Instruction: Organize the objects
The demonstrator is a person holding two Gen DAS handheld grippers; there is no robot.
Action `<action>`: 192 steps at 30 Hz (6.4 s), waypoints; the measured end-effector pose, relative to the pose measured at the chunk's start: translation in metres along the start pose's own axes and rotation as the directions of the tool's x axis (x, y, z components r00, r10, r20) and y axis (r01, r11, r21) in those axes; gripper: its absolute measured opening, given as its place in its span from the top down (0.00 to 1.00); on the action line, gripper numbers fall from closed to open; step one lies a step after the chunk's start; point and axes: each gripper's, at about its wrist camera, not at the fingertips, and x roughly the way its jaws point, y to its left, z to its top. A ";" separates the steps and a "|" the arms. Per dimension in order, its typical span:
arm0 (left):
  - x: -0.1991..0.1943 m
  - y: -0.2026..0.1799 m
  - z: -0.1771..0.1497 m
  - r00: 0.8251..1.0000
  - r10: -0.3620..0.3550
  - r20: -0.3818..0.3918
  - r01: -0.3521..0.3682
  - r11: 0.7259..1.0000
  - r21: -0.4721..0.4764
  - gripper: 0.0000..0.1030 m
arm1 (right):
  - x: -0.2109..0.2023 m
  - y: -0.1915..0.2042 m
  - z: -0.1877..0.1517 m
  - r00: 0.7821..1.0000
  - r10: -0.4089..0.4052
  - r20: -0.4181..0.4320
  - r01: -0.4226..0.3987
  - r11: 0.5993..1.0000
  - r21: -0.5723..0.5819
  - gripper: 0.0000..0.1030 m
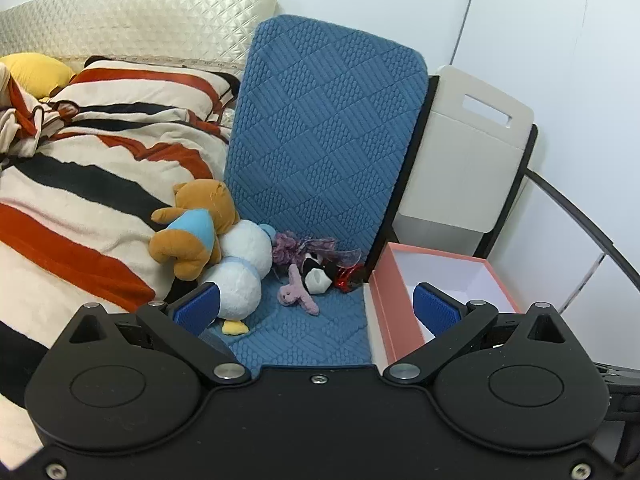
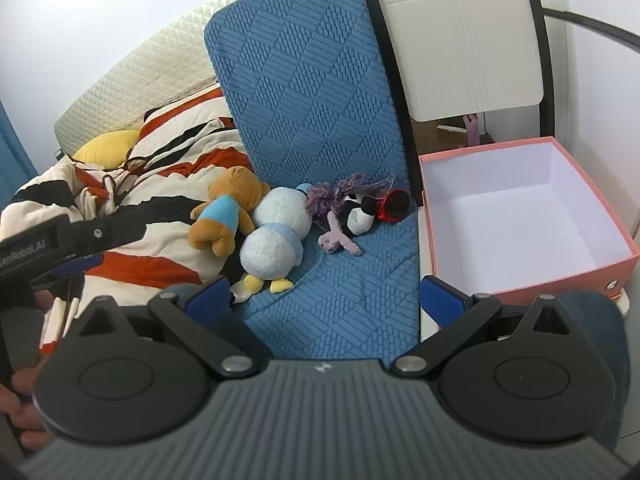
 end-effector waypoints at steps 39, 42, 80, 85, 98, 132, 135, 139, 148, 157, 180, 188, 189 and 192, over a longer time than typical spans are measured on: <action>0.110 0.034 -0.034 0.999 0.043 0.032 -0.042 0.998 -0.039 0.00 | 0.107 -0.043 0.005 0.998 0.060 0.010 -0.059 0.995 -0.076 0.00; 0.123 0.042 -0.039 0.999 0.007 0.048 -0.003 0.997 -0.080 0.00 | 0.115 -0.045 0.006 0.997 0.066 0.025 -0.064 0.993 -0.096 0.00; 0.321 0.044 -0.048 0.984 -0.055 -0.168 0.041 0.995 -0.086 0.08 | 0.255 -0.061 0.086 0.970 0.242 -0.016 -0.240 0.947 -0.215 0.06; 0.354 0.040 -0.046 0.972 -0.072 -0.226 0.050 0.993 -0.105 0.10 | 0.290 -0.060 0.094 0.975 0.212 -0.063 -0.221 0.941 -0.255 0.06; 0.421 0.027 -0.046 0.952 -0.036 -0.303 0.016 0.998 -0.069 0.18 | 0.361 -0.057 0.106 0.964 0.242 -0.112 -0.264 0.925 -0.274 0.06; 0.468 -0.012 -0.063 0.908 0.338 -0.247 -0.258 0.916 0.308 0.57 | 0.427 -0.072 0.104 0.957 0.231 -0.177 -0.264 0.945 -0.192 0.92; 0.466 -0.008 -0.059 0.910 0.351 -0.220 -0.286 0.916 0.280 0.68 | 0.422 -0.071 0.105 0.954 0.244 -0.171 -0.276 0.942 -0.192 0.92; 0.457 -0.001 -0.053 0.920 0.336 -0.204 -0.294 0.932 0.212 0.69 | 0.418 -0.071 0.105 0.957 0.235 -0.168 -0.266 0.944 -0.197 0.92; 0.430 -0.001 -0.045 0.950 0.233 -0.210 -0.216 0.971 0.101 0.69 | 0.400 -0.066 0.105 0.974 0.193 -0.122 -0.216 0.951 -0.221 0.92; 0.388 0.014 -0.037 0.966 0.184 -0.182 -0.189 0.982 -0.006 0.69 | 0.366 -0.066 0.091 0.987 0.106 -0.123 -0.134 0.959 -0.251 0.92; 0.307 0.039 -0.043 0.980 0.115 -0.160 -0.142 0.975 -0.171 0.69 | 0.340 -0.049 0.049 0.985 0.117 -0.129 -0.147 0.955 -0.258 0.48; 0.313 0.043 -0.041 0.980 0.100 -0.174 -0.133 0.972 -0.194 0.69 | 0.374 -0.037 0.069 0.985 0.160 -0.066 -0.173 0.926 -0.336 0.48; 0.312 0.044 -0.041 0.980 0.093 -0.177 -0.128 0.971 -0.201 0.69 | 0.378 -0.035 0.070 0.983 0.166 -0.074 -0.182 0.918 -0.352 0.44; 0.313 0.047 -0.038 0.979 0.086 -0.184 -0.126 0.968 -0.216 0.69 | 0.393 -0.029 0.068 0.980 0.165 -0.114 -0.197 0.891 -0.408 0.31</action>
